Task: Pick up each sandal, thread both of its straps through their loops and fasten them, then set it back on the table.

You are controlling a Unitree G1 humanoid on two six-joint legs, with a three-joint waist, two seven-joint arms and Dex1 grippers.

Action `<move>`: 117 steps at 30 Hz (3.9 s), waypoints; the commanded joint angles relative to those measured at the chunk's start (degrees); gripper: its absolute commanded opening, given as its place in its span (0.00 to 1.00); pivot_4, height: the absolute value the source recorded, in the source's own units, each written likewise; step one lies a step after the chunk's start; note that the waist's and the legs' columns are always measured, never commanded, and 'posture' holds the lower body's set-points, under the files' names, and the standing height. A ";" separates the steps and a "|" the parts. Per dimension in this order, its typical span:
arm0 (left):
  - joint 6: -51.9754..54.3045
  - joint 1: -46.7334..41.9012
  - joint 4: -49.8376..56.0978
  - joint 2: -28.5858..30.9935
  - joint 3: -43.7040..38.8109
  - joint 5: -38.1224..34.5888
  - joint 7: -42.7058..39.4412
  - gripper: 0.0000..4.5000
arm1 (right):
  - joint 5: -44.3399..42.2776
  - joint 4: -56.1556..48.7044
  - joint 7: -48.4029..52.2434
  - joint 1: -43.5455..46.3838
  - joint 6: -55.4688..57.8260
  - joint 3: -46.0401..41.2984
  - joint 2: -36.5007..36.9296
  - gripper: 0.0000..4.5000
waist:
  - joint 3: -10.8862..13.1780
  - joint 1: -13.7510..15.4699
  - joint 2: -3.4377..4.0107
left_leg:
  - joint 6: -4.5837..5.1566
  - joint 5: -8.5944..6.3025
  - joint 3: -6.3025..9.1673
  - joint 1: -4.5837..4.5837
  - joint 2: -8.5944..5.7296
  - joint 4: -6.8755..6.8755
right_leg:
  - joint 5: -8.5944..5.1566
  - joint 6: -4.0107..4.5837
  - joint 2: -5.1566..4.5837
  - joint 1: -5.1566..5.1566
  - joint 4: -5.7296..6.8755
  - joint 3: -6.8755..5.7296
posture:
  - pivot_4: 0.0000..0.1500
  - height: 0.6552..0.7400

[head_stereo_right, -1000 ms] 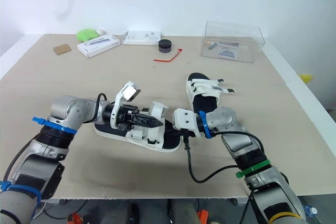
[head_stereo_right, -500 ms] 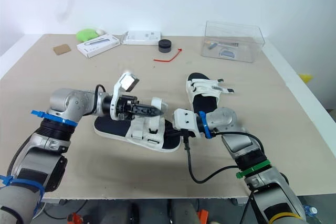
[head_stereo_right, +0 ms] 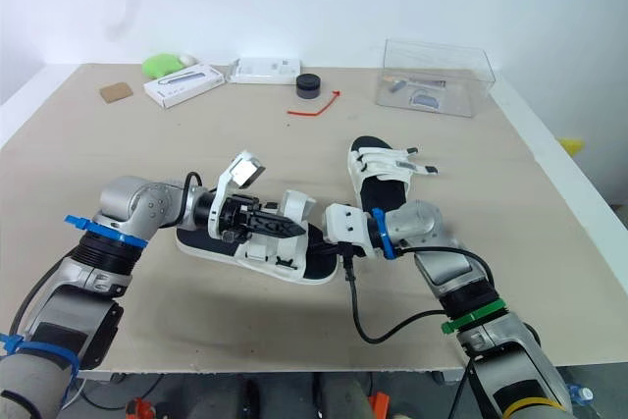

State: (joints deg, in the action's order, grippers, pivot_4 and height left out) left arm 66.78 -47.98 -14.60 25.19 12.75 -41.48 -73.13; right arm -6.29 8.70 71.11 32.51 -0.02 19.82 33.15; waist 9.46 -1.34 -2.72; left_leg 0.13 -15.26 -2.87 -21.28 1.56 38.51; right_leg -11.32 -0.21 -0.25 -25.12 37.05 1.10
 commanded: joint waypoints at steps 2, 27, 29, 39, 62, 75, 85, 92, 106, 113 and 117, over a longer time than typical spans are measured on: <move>2.10 -0.76 -0.30 -1.13 -1.46 -0.82 1.34 0.01 | 3.15 1.93 -0.39 -0.46 0.71 0.59 1.39 0.00 | 0.00 0.00 0.00 | 0.00 0.00 0.00 0.00 0.00 0.00 | 0.00 0.00 0.00 0.00 0.00 -0.01 | 1.00 1.00; -7.72 0.11 3.05 2.01 2.00 5.08 -5.89 0.43 | 3.40 2.60 -0.61 -0.08 0.57 0.55 1.12 0.00 | 0.00 0.00 0.01 | 0.00 0.00 0.00 0.00 0.00 0.00 | 0.00 0.00 -0.01 0.01 0.00 -0.01 | 1.00 1.00; -8.34 0.67 4.10 2.62 2.84 5.72 -6.54 0.43 | 3.43 2.68 -0.59 -0.05 0.51 0.60 1.09 0.00 | 0.00 0.00 0.01 | 0.00 0.00 -0.01 0.01 -0.01 0.00 | 0.00 0.00 -0.01 0.01 0.00 -0.01 | 1.00 1.00; -13.92 1.97 3.19 2.03 4.89 9.87 -5.46 0.43 | 3.50 3.02 -0.52 0.08 0.30 0.69 1.09 0.00 | 0.00 0.02 0.01 | 0.00 0.00 -0.02 0.01 0.00 0.01 | 0.00 0.01 -0.01 0.01 0.00 0.00 | 1.00 1.00; -8.16 -0.35 0.77 2.55 6.65 9.50 -10.42 0.00 | 3.92 2.99 -0.42 -0.26 -0.18 0.78 1.76 0.00 | 0.00 0.01 0.00 | 0.08 0.05 -0.02 0.00 -0.03 0.04 | 0.00 0.01 0.00 0.02 0.00 0.02 | 1.00 1.00; -4.85 0.04 1.85 -0.32 5.32 8.13 -6.32 0.00 | 3.99 2.55 -0.41 -0.62 -0.32 1.02 1.93 0.00 | -0.01 0.02 0.00 | 0.09 0.05 -0.02 0.00 -0.04 0.05 | 0.00 0.01 -0.03 0.04 0.00 0.03 | 1.00 1.00; 0.16 -0.52 3.60 0.56 3.82 5.12 -6.57 0.00 | 4.00 2.17 -0.65 -0.94 -0.15 1.03 2.00 0.00 | 0.00 0.02 0.00 | 0.09 0.04 0.00 -0.01 -0.03 0.03 | 0.02 -0.03 -0.02 0.03 -0.01 0.01 | 1.00 1.00; 2.27 -0.95 2.97 1.54 3.32 4.27 -5.80 0.00 | 4.03 2.63 -0.66 -0.61 -0.29 1.12 1.81 0.00 | 0.00 0.01 0.00 | 0.09 0.04 0.00 -0.01 -0.03 0.03 | 0.01 -0.02 -0.01 0.02 -0.01 0.01 | 1.00 1.00; 0.91 0.89 3.79 2.23 6.41 5.61 -4.51 0.00 | 4.13 3.47 -0.67 -0.01 -0.63 1.19 1.69 0.00 | -0.01 0.02 0.00 | 0.09 0.04 0.01 0.00 -0.03 0.03 | 0.01 -0.01 -0.01 0.03 0.00 0.01 | 1.00 1.00; -0.97 1.82 4.28 2.53 8.12 6.92 -4.06 0.00 | 4.16 3.90 -0.68 0.19 -0.95 1.11 1.80 0.00 | -0.01 0.02 0.01 | 0.09 0.04 0.00 0.01 -0.03 0.03 | 0.00 -0.01 -0.02 0.03 0.00 0.01 | 1.00 1.00; -3.10 2.14 4.09 2.39 8.76 8.30 -3.10 0.00 | 4.19 4.09 -0.70 0.33 -1.06 1.11 1.76 0.00 | -0.01 0.02 0.00 | 0.09 0.04 0.00 0.02 -0.04 0.03 | -0.01 0.02 -0.03 0.05 0.00 0.02 | 1.00 1.00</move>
State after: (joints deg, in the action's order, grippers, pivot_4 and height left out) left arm 64.21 -47.04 -11.09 27.42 19.54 -35.01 -77.26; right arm -5.68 9.92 71.05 33.07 -1.92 20.23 33.79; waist 9.45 -1.32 -2.71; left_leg 0.22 -15.22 -2.87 -21.24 1.52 38.54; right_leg -11.34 -0.18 -0.28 -25.06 37.05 1.12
